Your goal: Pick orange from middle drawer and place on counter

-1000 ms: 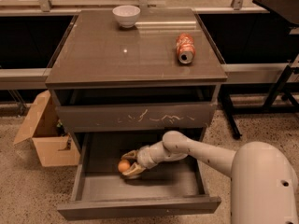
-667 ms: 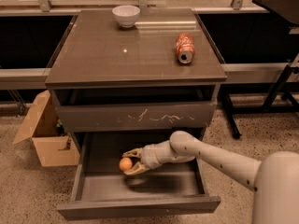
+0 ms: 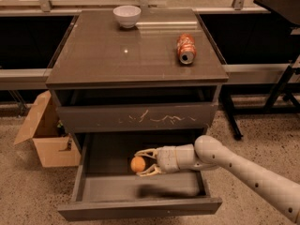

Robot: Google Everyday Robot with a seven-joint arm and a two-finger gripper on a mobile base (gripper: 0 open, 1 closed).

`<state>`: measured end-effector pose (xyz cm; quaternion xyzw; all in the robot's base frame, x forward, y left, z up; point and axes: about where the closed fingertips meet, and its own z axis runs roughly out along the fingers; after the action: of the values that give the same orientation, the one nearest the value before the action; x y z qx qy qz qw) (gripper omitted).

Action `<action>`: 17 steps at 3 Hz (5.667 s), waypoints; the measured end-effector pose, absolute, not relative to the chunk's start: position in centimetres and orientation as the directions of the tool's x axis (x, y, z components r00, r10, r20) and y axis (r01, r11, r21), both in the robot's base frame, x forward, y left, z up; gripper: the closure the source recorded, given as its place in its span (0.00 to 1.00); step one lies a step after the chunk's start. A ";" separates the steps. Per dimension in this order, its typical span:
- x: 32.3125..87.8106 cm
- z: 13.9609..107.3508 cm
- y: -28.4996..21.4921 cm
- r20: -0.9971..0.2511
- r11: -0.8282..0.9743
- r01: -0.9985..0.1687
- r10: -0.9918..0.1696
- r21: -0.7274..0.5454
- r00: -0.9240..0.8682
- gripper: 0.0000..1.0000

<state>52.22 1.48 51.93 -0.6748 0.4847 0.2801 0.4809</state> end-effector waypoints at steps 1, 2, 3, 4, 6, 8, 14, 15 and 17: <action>52.2 51.9 1.5 -0.844 -0.068 -0.924 -0.385 -0.378 0.373 1.00; 52.5 57.6 0.9 -0.822 -0.101 -0.897 -0.366 -0.431 0.437 1.00; 52.9 62.7 0.2 -0.786 -0.139 -0.869 -0.378 -0.474 0.489 1.00; 53.1 67.6 -0.1 -0.728 -0.193 -0.841 -0.427 -0.505 0.535 1.00; 53.7 72.5 0.4 -0.656 -0.270 -0.801 -0.465 -0.535 0.595 1.00; 57.0 81.2 -0.7 -0.544 -0.315 -0.684 -0.429 -0.658 0.721 1.00; 74.7 91.3 0.9 -0.542 -0.114 -0.675 -0.505 -0.729 0.672 1.00; 76.9 91.6 1.1 -0.581 -0.016 -0.684 -0.514 -0.729 0.631 1.00; 78.0 92.3 1.5 -0.577 0.027 -0.664 -0.521 -0.747 0.629 1.00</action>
Offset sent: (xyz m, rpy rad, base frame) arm 0.0092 -0.0170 0.1106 0.0272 -0.1291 0.0619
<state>77.97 1.52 92.28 -0.6949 0.4263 0.0622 0.5758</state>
